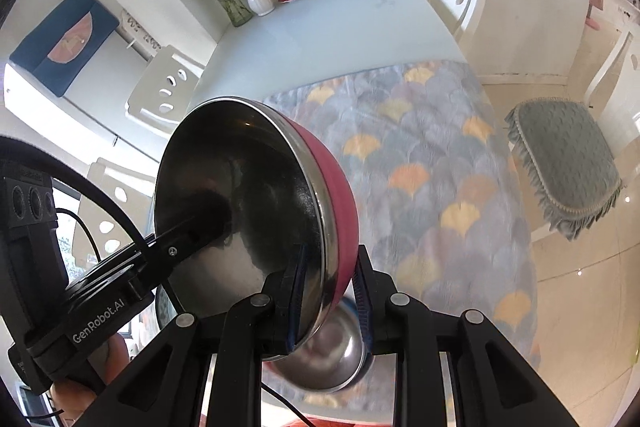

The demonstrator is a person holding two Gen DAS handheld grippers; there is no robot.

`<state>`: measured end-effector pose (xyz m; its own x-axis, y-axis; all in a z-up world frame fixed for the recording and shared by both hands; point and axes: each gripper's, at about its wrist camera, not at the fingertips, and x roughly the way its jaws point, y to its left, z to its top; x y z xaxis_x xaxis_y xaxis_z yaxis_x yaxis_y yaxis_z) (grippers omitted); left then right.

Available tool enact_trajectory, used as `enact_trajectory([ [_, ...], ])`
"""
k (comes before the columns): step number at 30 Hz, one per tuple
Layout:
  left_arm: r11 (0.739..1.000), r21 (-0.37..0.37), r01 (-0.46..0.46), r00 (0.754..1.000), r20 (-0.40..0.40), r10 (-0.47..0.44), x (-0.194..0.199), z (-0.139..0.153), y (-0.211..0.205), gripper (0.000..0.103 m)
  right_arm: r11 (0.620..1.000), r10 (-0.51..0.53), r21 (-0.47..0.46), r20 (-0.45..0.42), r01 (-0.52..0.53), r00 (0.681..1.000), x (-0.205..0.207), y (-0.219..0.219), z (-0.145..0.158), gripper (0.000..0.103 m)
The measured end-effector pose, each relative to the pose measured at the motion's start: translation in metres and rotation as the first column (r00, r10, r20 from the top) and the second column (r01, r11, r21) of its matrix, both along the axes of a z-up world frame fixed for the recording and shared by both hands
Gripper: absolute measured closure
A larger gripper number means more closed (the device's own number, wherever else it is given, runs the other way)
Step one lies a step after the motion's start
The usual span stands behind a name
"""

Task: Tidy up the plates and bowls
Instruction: 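Carry the pink steel bowl and lower it into the stacked bowls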

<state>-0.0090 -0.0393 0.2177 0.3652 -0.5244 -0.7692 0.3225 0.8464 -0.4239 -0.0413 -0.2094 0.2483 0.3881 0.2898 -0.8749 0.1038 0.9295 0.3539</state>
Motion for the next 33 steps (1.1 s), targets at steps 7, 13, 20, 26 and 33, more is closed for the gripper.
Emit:
enact_trajectory([
  [7, 1.0, 0.028, 0.013, 1.0, -0.025, -0.013, -0.037, -0.012, 0.014, 0.089, 0.999, -0.008, 0.03, -0.052, 0.01, 0.999, -0.039, 0.017, -0.017, 0.079],
  [13, 1.0, 0.018, -0.021, 0.997, -0.067, 0.023, -0.057, -0.033, 0.026, 0.089, 0.998, -0.003, 0.056, -0.127, 0.011, 0.992, -0.059, 0.026, -0.043, 0.079],
  [20, 0.999, 0.034, -0.032, 0.989, -0.141, 0.036, -0.067, -0.069, 0.032, 0.089, 0.996, -0.003, 0.085, -0.235, 0.023, 0.972, -0.066, 0.031, -0.084, 0.079],
  [26, 0.999, 0.044, -0.028, 0.982, -0.186, 0.035, -0.071, -0.091, 0.03, 0.089, 0.996, -0.002, 0.087, -0.278, 0.028, 0.961, -0.066, 0.028, -0.104, 0.079],
  [33, 0.998, 0.054, -0.013, 0.978, -0.206, 0.024, -0.067, -0.101, 0.027, 0.089, 0.994, -0.014, 0.102, -0.301, 0.047, 0.954, -0.062, 0.023, -0.115, 0.079],
])
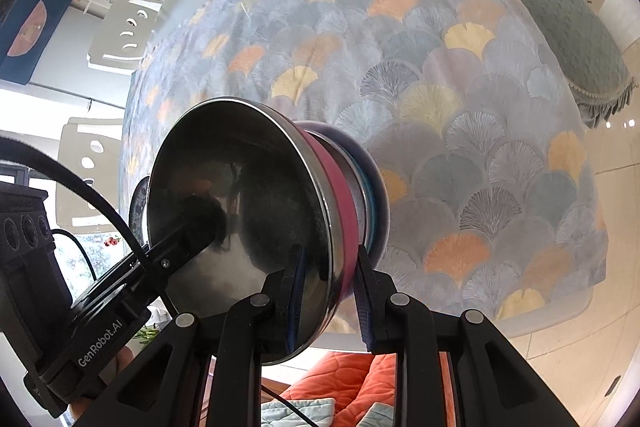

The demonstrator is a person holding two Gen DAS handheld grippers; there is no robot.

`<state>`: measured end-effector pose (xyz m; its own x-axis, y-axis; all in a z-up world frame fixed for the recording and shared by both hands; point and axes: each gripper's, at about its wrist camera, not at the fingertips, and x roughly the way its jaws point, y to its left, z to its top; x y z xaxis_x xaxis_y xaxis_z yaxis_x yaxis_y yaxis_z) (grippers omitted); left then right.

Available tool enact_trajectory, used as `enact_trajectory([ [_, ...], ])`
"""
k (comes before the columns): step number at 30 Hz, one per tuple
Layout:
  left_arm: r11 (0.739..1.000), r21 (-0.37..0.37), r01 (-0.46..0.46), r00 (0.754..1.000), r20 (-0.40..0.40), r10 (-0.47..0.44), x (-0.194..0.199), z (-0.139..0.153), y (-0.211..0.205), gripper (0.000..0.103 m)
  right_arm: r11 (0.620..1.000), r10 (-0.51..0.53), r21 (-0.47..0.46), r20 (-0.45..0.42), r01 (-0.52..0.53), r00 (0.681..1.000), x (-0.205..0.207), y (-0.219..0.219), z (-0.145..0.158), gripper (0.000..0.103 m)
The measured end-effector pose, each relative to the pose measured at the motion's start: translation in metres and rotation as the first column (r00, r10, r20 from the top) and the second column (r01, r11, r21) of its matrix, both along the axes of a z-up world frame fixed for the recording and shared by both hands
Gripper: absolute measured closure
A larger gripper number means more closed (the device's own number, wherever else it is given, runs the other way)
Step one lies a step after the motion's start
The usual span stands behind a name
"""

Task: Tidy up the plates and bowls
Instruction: 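Carry the pink steel bowl and lower it into the stacked bowls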

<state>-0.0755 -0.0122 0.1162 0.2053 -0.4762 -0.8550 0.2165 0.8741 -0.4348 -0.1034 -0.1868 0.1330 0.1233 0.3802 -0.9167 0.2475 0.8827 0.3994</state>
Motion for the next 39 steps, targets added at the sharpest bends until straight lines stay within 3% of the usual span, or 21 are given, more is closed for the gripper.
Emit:
enact_trajectory([
  [13, 0.998, 0.036, -0.049, 0.999, -0.006, 0.05, 0.01, -0.008, 0.01, 0.084, 1.0, -0.006, 0.015, -0.009, 0.006, 1.0, 0.003, -0.005, -0.003, 0.079],
  [19, 0.992, 0.05, -0.112, 0.993, 0.035, 0.11, 0.011, -0.005, 0.02, 0.083, 1.0, -0.002, 0.003, 0.011, 0.002, 1.0, 0.005, -0.005, 0.006, 0.079],
  [27, 0.994, 0.055, -0.09, 0.995, 0.048, 0.087, 0.006, -0.01, 0.021, 0.083, 1.0, -0.004, -0.007, -0.007, 0.004, 1.0, 0.0, -0.001, 0.003, 0.079],
  [35, 0.998, 0.051, -0.044, 0.983, 0.182, 0.034, -0.004, 0.04, 0.034, 0.083, 1.0, -0.004, -0.008, 0.113, 0.005, 0.994, -0.006, 0.005, 0.05, 0.079],
  [39, 0.994, 0.055, -0.095, 0.948, 0.31, 0.073, -0.011, 0.091, 0.061, 0.083, 0.998, -0.039, -0.039, 0.296, 0.053, 0.954, -0.022, 0.008, 0.097, 0.079],
])
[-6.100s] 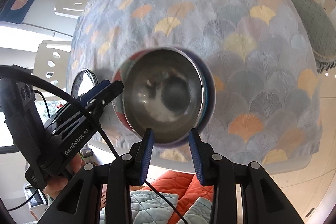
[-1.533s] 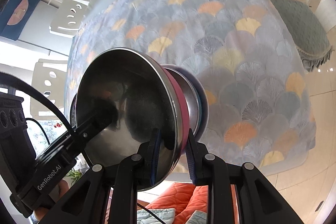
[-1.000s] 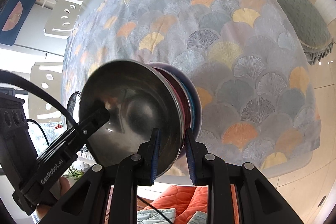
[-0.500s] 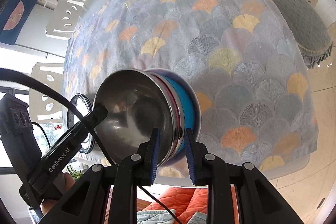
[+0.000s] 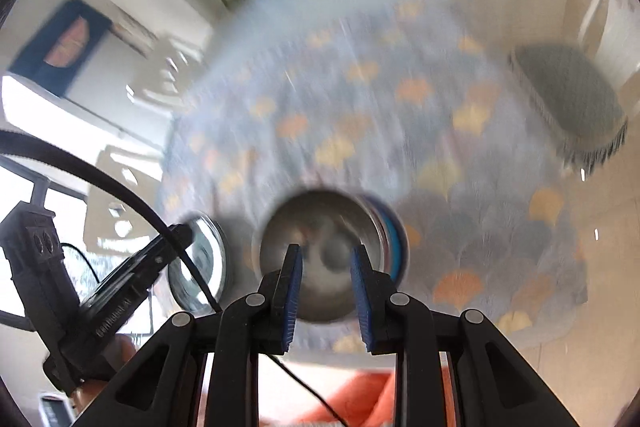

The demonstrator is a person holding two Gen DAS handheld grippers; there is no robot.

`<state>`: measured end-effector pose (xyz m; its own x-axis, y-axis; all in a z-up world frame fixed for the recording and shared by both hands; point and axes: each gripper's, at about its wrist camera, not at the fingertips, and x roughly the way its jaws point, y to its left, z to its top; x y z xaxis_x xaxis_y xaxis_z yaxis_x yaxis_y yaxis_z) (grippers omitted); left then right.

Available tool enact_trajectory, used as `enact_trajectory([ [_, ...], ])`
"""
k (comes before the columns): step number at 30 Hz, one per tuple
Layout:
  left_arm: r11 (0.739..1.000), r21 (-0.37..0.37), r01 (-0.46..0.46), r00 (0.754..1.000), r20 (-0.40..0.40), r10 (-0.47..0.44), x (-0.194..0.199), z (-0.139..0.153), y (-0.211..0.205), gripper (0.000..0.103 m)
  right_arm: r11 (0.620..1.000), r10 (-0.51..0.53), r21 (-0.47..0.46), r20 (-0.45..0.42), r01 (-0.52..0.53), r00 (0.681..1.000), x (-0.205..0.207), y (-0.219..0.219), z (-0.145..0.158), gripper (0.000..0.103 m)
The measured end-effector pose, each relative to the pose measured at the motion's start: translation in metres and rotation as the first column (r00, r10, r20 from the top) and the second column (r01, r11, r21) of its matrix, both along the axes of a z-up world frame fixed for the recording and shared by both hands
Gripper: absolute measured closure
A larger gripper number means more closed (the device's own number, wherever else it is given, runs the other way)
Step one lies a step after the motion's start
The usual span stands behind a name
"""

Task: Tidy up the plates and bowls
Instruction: 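Carry the pink steel bowl and lower it into the stacked bowls, then open both grippers and reposition them around the bowl stack rim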

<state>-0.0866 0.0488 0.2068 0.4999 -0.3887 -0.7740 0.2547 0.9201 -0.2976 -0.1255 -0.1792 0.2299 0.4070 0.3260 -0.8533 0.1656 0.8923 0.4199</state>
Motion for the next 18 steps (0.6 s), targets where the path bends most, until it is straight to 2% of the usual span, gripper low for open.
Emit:
enact_trajectory([
  [2, 1.0, -0.002, -0.023, 0.998, 0.051, 0.023, -0.003, 0.023, 0.013, 0.082, 0.999, 0.006, -0.054, 0.074, -0.002, 0.997, -0.007, 0.007, 0.021, 0.07],
  [3, 0.999, -0.007, -0.034, 0.996, 0.076, 0.034, -0.006, 0.035, 0.019, 0.076, 0.998, 0.008, -0.065, 0.099, -0.002, 0.995, -0.009, 0.01, 0.029, 0.057],
  [4, 0.999, -0.015, -0.045, 0.994, 0.1, 0.046, -0.009, 0.044, 0.024, 0.072, 0.998, 0.01, -0.062, 0.123, -0.003, 0.992, -0.012, 0.013, 0.035, 0.048],
  [7, 0.997, -0.049, -0.06, 0.988, 0.138, 0.066, -0.021, 0.061, 0.033, 0.072, 0.999, 0.025, -0.034, 0.157, -0.02, 0.987, -0.018, 0.028, 0.045, 0.048],
  [9, 0.996, -0.069, -0.048, 0.987, 0.151, 0.058, -0.029, 0.064, 0.033, 0.072, 0.998, 0.046, -0.055, 0.171, -0.037, 0.984, -0.021, 0.038, 0.047, 0.048],
  [11, 0.998, -0.048, -0.048, 0.981, 0.186, 0.056, -0.039, 0.067, 0.029, 0.073, 0.991, 0.086, -0.12, 0.193, -0.064, 0.977, -0.024, 0.053, 0.052, 0.048],
  [13, 0.998, 0.006, -0.07, 0.973, 0.221, 0.067, -0.05, 0.068, 0.026, 0.073, 0.98, 0.122, -0.18, 0.225, -0.082, 0.967, -0.029, 0.064, 0.059, 0.047],
  [14, 0.997, 0.021, -0.075, 0.971, 0.231, 0.068, -0.053, 0.069, 0.024, 0.073, 0.976, 0.134, -0.203, 0.245, -0.084, 0.96, -0.031, 0.07, 0.063, 0.046],
  [15, 0.996, 0.03, -0.08, 0.968, 0.239, 0.07, -0.055, 0.07, 0.024, 0.073, 0.973, 0.136, -0.214, 0.257, -0.081, 0.957, -0.032, 0.074, 0.066, 0.04],
  [16, 0.996, 0.034, -0.083, 0.967, 0.244, 0.072, -0.057, 0.071, 0.024, 0.072, 0.974, 0.134, -0.212, 0.265, -0.078, 0.955, -0.032, 0.074, 0.066, 0.034],
  [18, 0.995, 0.039, -0.093, 0.966, 0.245, 0.08, -0.057, 0.07, 0.025, 0.068, 0.982, 0.124, -0.175, 0.286, -0.076, 0.95, -0.033, 0.075, 0.067, 0.031],
])
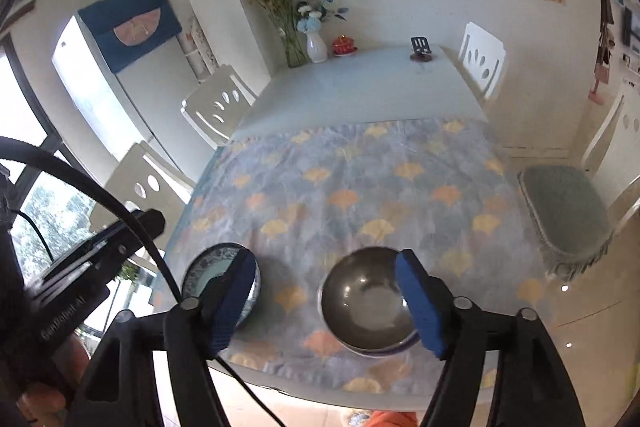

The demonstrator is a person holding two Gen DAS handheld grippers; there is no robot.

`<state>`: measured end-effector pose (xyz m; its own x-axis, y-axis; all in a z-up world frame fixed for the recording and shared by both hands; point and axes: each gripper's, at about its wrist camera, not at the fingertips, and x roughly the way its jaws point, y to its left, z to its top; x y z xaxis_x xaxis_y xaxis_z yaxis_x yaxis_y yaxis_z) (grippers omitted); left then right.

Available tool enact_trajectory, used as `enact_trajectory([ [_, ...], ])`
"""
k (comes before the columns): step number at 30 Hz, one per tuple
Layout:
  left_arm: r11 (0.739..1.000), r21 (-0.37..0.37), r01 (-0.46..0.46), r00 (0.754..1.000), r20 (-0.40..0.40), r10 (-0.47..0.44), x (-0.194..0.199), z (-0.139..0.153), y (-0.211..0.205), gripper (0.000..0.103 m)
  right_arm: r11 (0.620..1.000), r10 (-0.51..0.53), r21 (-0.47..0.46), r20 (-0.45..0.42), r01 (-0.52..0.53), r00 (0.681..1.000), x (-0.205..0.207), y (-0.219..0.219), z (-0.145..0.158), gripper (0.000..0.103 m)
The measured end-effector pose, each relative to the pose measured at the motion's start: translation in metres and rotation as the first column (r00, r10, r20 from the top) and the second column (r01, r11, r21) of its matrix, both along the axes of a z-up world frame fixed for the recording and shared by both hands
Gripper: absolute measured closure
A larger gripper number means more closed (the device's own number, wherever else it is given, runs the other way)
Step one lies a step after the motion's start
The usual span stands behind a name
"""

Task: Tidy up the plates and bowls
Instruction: 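Open both grippers and reposition them around the bowl stack rim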

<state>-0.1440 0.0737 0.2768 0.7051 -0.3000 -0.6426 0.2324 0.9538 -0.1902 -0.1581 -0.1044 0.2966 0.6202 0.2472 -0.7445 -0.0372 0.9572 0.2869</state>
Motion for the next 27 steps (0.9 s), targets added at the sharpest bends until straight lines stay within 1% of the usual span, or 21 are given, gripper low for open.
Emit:
enact_trajectory([
  [1, 1.0, 0.001, -0.008, 1.0, -0.001, 0.008, -0.001, -0.001, 0.0, 0.065, 1.0, 0.009, 0.023, 0.004, -0.009, 1.0, 0.0, 0.001, -0.001, 0.03],
  [3, 1.0, -0.005, 0.004, 1.0, -0.002, -0.004, -0.002, -0.004, -0.001, 0.065, 0.999, 0.03, 0.029, 0.003, -0.03, 1.0, 0.001, 0.004, -0.003, 0.029],
  [6, 1.0, 0.023, 0.003, 1.0, -0.016, -0.003, -0.004, -0.011, -0.005, 0.065, 0.999, 0.019, -0.047, -0.016, -0.02, 1.0, 0.001, 0.012, -0.012, 0.029],
  [7, 1.0, 0.026, 0.0, 1.0, -0.024, 0.0, -0.003, -0.014, -0.006, 0.065, 0.998, 0.019, -0.053, -0.031, -0.021, 0.999, 0.002, 0.013, -0.017, 0.029],
  [11, 1.0, 0.011, 0.003, 0.998, -0.066, -0.002, 0.002, -0.025, -0.004, 0.065, 1.0, 0.014, -0.016, -0.08, -0.015, 0.997, 0.005, 0.007, -0.029, 0.029],
  [15, 1.0, 0.004, 0.008, 0.995, -0.103, -0.007, 0.007, -0.034, -0.004, 0.065, 0.998, 0.022, -0.053, -0.13, -0.029, 0.991, 0.01, 0.011, -0.041, 0.029],
  [19, 1.0, 0.007, 0.011, 0.992, -0.125, -0.01, 0.01, -0.041, -0.004, 0.065, 0.998, 0.027, -0.049, -0.172, -0.036, 0.985, 0.016, 0.012, -0.052, 0.029],
  [22, 1.0, 0.019, 0.012, 0.99, -0.14, -0.009, 0.012, -0.044, -0.003, 0.065, 0.998, 0.014, -0.057, -0.186, -0.025, 0.983, 0.019, 0.011, -0.055, 0.029],
  [27, 1.0, 0.011, 0.006, 0.987, -0.162, -0.005, 0.015, -0.048, 0.002, 0.065, 0.998, -0.013, -0.069, -0.194, -0.001, 0.981, 0.023, 0.01, -0.056, 0.029],
])
